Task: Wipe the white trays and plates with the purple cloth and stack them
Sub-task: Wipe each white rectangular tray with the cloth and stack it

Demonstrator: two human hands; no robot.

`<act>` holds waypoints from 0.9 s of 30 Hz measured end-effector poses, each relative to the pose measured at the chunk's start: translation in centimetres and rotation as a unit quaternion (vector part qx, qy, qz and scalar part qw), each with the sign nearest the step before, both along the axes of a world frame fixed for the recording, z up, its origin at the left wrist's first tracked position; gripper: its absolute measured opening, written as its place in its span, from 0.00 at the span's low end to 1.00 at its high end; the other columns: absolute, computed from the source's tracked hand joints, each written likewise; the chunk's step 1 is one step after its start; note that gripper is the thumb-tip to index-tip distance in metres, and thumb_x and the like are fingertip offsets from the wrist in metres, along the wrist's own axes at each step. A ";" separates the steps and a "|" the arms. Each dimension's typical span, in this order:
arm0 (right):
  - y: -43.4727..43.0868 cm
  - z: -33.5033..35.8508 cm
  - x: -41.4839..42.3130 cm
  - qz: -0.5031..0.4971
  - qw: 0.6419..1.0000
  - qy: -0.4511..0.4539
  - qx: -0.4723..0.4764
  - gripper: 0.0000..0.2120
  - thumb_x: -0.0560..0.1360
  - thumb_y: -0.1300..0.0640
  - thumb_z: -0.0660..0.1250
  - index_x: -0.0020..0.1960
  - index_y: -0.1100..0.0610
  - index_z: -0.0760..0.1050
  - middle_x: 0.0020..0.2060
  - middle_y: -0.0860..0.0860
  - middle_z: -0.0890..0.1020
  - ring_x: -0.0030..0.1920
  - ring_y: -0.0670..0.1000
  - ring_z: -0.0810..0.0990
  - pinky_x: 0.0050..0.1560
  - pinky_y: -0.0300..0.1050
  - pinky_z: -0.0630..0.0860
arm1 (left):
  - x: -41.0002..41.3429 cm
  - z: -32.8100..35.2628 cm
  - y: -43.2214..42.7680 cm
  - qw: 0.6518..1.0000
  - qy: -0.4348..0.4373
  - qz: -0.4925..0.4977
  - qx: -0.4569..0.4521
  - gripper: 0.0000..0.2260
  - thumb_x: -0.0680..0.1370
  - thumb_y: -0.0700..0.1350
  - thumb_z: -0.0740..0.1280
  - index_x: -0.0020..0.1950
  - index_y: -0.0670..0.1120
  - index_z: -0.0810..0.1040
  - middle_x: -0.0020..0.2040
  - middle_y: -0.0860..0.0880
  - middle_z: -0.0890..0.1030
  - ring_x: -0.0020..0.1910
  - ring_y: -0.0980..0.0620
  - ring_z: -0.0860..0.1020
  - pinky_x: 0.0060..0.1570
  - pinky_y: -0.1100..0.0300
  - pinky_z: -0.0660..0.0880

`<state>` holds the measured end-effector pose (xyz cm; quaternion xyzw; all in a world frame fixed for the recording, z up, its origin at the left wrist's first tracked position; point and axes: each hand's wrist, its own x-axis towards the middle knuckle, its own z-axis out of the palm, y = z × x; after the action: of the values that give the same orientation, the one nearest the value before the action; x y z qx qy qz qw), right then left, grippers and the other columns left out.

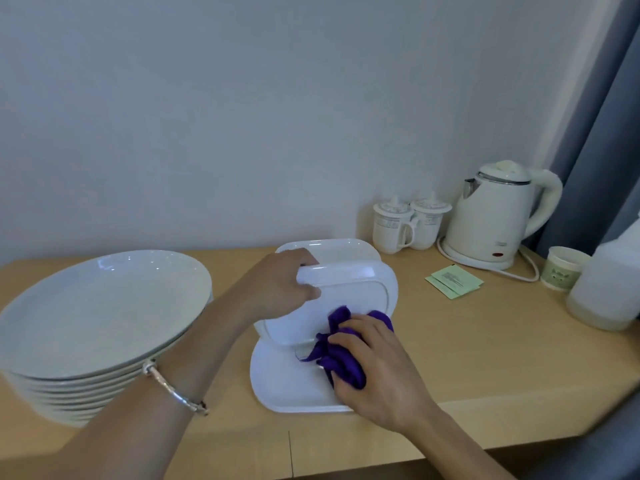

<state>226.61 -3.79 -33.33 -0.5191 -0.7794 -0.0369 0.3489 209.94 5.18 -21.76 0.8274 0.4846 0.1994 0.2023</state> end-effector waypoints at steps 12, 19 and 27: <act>1.7 1.3 1.2 -0.021 0.987 0.063 -0.146 0.17 0.70 0.49 0.69 0.58 0.48 0.75 0.56 0.37 0.74 0.58 0.38 0.68 0.56 0.30 0.66 | 1.8 1.6 1.4 0.979 -0.016 0.050 0.195 0.12 0.79 0.50 0.65 0.62 0.57 0.76 0.49 0.50 0.81 0.50 0.48 0.76 0.50 0.58 0.69; 1.6 1.4 1.2 -0.025 0.984 0.071 -0.163 0.18 0.70 0.47 0.69 0.59 0.45 0.73 0.55 0.36 0.73 0.57 0.37 0.68 0.55 0.31 0.67 | 2.6 -3.5 5.3 0.966 0.023 -0.025 0.256 0.12 0.75 0.39 0.69 0.58 0.44 0.82 0.51 0.44 0.84 0.52 0.43 0.80 0.54 0.53 0.73; 1.7 1.6 1.3 -0.022 0.985 0.060 -0.160 0.18 0.70 0.45 0.67 0.59 0.43 0.72 0.54 0.35 0.73 0.56 0.37 0.68 0.54 0.29 0.66 | 2.2 -7.8 7.7 0.976 0.111 -0.043 0.180 0.17 0.83 0.42 0.54 0.70 0.52 0.71 0.69 0.55 0.73 0.73 0.53 0.64 0.72 0.55 0.50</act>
<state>227.87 -2.05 -31.75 -0.5864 -0.7416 0.1117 0.3062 212.13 12.86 -29.53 0.8873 0.4241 0.1810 0.0034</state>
